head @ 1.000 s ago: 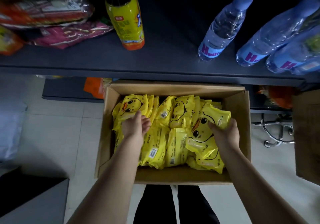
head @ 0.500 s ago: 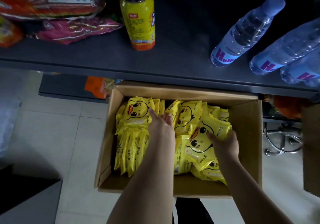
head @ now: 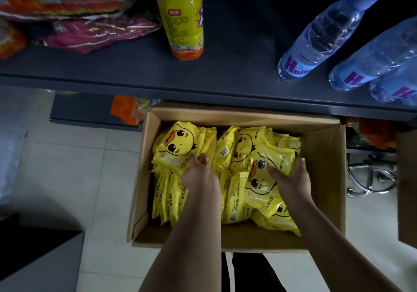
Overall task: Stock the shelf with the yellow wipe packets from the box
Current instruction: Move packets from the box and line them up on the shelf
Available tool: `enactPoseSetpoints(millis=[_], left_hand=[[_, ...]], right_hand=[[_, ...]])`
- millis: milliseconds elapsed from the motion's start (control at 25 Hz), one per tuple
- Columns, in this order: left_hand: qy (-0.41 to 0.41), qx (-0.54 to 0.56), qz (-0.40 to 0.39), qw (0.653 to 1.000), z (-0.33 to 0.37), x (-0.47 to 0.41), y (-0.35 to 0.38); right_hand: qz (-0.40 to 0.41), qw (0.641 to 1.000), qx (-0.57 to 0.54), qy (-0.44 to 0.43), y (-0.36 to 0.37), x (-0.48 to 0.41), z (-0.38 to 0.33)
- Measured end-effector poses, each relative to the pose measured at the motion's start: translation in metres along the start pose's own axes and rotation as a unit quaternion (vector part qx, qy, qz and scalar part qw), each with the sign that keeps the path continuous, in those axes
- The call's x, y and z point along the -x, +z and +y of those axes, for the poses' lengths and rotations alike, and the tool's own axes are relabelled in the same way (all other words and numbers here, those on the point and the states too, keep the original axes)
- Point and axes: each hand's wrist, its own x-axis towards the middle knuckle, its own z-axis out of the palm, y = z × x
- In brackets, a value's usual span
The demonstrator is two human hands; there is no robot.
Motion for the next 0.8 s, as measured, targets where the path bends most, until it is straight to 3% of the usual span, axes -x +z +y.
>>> enactPoseSetpoints(millis=[160, 360, 520, 640, 800], left_hand=[[-0.016, -0.075, 0.06, 0.995, 0.01, 0.028, -0.015], [-0.041, -0.143, -0.004, 0.989, 0.025, 0.04, -0.044], [0.06, -0.286, -0.036, 0.956, 0.036, 0.043, -0.058], [0.17, -0.385, -0.042, 0.906, 0.048, 0.058, -0.068], [0.35, -0.544, -0.053, 0.761, 0.062, 0.089, -0.081]], right_hand=[[0.014, 1.0, -0.002, 0.002, -0.009, 0.014, -0.005], [0.023, 1.0, -0.004, 0.001, -0.016, 0.034, -0.009], [0.017, 1.0, -0.022, 0.005, -0.015, 0.052, -0.01], [0.012, 0.999, -0.053, 0.001, -0.024, 0.071, -0.018], [0.001, 0.992, -0.124, -0.022, -0.052, 0.091, -0.034]])
